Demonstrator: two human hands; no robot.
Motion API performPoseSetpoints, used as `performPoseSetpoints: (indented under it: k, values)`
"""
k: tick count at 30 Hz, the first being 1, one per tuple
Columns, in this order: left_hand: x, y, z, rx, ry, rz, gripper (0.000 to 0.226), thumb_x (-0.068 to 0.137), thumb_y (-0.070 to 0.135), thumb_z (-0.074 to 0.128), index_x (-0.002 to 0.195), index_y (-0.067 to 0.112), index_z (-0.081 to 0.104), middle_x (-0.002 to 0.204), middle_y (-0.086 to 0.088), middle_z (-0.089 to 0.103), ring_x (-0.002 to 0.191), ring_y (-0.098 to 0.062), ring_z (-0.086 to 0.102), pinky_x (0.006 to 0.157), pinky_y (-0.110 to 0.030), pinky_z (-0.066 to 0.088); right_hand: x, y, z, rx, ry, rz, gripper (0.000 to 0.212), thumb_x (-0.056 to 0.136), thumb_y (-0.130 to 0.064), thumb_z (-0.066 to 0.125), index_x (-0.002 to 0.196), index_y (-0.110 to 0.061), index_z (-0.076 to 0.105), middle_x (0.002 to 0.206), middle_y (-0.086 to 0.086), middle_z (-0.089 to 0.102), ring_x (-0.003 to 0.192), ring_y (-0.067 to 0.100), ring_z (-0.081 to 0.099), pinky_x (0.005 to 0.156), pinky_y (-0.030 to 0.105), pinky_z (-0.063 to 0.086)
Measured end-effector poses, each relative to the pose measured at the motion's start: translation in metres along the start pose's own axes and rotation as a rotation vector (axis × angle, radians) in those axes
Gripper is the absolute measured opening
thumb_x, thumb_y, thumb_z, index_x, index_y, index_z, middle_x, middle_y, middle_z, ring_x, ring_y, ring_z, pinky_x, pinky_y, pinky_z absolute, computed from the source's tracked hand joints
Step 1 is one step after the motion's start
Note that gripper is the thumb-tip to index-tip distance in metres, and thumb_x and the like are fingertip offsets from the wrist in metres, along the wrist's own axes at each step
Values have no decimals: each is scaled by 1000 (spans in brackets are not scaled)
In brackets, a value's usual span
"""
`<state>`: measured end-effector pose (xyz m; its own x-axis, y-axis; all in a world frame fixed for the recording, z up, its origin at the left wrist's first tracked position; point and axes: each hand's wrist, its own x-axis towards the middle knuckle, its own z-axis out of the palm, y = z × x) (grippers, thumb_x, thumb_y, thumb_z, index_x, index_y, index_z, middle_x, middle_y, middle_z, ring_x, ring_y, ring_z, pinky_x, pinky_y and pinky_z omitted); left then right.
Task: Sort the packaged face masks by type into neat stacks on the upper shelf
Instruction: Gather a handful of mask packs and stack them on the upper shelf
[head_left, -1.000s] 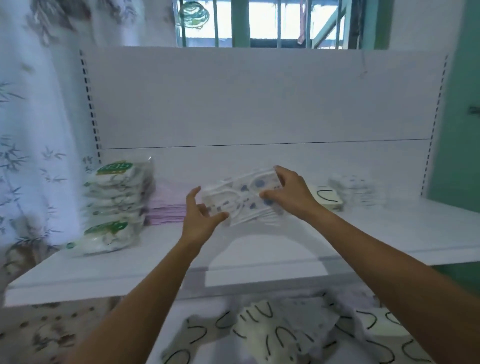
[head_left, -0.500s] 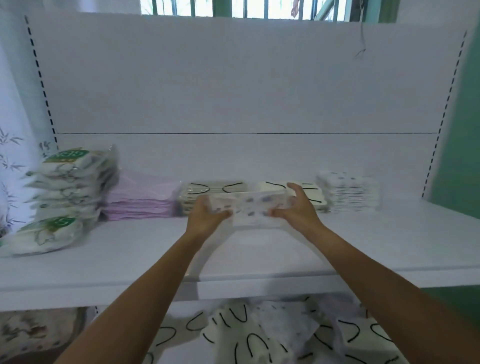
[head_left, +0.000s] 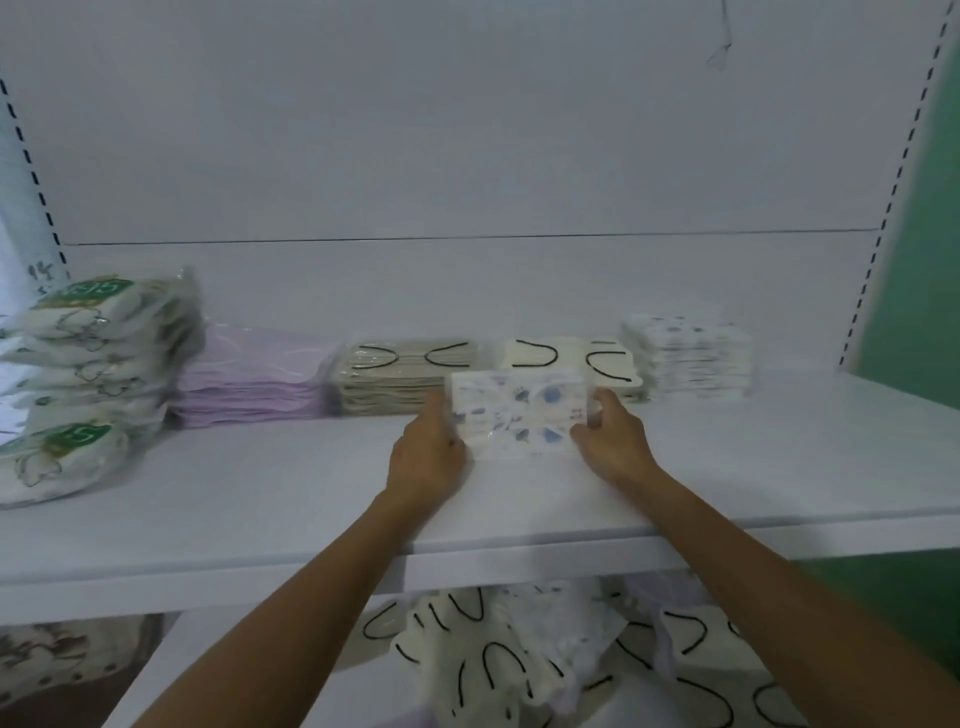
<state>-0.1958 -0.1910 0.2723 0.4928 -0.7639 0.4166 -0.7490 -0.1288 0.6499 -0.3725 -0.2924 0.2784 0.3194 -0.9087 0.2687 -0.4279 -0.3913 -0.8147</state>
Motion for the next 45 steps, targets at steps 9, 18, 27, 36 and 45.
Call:
performPoseSetpoints:
  k: [9, 18, 27, 36, 45]
  values:
    - [1, -5, 3, -91, 204, 295, 38, 89, 5, 49, 119, 28, 45, 93, -8, 65, 81, -31, 61, 75, -35, 49, -17, 1, 1, -8, 362, -346, 59, 87, 1, 52, 141, -19, 41, 115, 7, 60, 102, 23, 57, 89, 28, 41]
    - [13, 13, 6, 168, 182, 545, 61, 73, 41, 45, 121, 5, 59, 118, -18, 56, 107, -35, 55, 88, -33, 41, 9, 4, -46, -366, 222, -483, 85, 74, -67, 46, 139, -13, 44, 137, 10, 41, 124, 23, 45, 109, 49, 28]
    - [76, 132, 114, 64, 167, 445, 50, 81, 12, 65, 129, 9, 52, 127, -13, 50, 109, -31, 54, 91, -39, 45, 109, 55, -165, -644, 342, -496, 81, 79, -41, 70, 144, -11, 33, 145, 15, 32, 135, 31, 26, 114, 47, 15]
    - [106, 201, 208, -98, 273, 261, 53, 79, 8, 65, 129, 1, 49, 140, -15, 33, 115, -26, 48, 97, -29, 41, 170, 109, -210, -462, 231, -455, 66, 91, -29, 59, 146, -12, 27, 153, 13, 16, 139, 27, 25, 112, 39, 24]
    - [104, 199, 243, -11, 391, 255, 67, 68, 38, 44, 124, 4, 48, 135, -15, 41, 122, -29, 46, 95, -38, 44, 186, 143, -181, -198, 336, -485, 52, 85, -26, 67, 132, -14, 48, 153, 14, 18, 128, 33, 42, 107, 45, 35]
